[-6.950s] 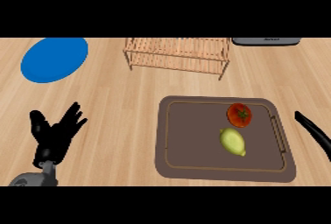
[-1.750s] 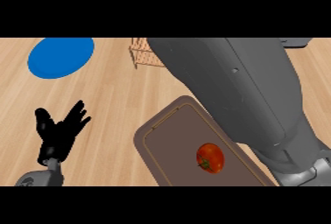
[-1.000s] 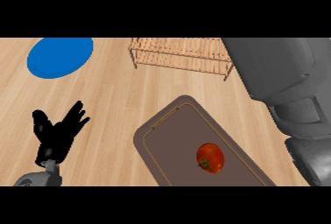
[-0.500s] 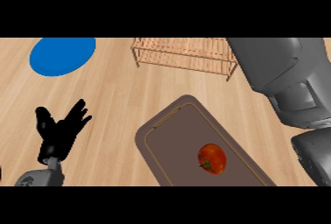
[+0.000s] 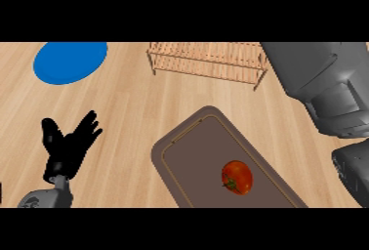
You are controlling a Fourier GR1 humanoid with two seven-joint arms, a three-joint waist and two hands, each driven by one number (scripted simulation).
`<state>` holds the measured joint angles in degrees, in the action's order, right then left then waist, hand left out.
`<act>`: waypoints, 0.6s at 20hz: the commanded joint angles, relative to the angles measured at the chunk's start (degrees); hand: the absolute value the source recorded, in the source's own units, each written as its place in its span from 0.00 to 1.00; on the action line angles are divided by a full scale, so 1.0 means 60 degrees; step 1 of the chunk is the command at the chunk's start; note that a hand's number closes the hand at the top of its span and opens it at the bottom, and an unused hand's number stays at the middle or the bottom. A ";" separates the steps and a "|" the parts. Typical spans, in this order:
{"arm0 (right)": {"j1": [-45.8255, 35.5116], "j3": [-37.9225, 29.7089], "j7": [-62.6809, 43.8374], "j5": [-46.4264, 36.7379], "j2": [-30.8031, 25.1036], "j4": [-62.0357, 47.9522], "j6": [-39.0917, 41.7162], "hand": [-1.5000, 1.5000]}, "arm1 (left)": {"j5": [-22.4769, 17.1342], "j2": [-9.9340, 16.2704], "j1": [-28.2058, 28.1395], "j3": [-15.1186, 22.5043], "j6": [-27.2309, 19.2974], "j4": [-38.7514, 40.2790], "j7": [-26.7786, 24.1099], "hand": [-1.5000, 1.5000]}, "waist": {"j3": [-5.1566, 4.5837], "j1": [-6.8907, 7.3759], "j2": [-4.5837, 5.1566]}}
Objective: Pick the lemon from the tray and place it in the tiered shelf
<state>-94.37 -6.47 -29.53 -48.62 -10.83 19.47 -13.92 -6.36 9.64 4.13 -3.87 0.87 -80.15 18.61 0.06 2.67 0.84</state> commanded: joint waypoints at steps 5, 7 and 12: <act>-0.0157 0.0403 0.0248 -0.0498 0.0087 -0.0591 0.0382 1.00 | 0.0006 0.0033 -0.0104 -0.0153 0.0196 0.0661 -0.0457 0.50 | -0.0027 -0.0141 -0.0033; -0.0295 -0.0392 -0.0385 0.0137 0.0019 -0.0242 -0.0535 1.00 | 0.0199 0.0128 -0.0300 -0.0035 0.0055 0.0165 -0.0149 0.50 | -0.0017 -0.0115 -0.0059; -0.0110 -0.1168 -0.0410 0.0748 0.0200 -0.0005 -0.1986 0.00 | 0.0117 -0.0197 0.0029 -0.0005 -0.0011 0.0546 -0.0223 0.50 | -0.0022 -0.0111 -0.0018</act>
<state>-95.33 -10.75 -30.44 -46.22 -10.72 18.26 -20.47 -5.51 9.16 4.24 -4.13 0.56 -78.91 17.17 0.25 2.29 0.67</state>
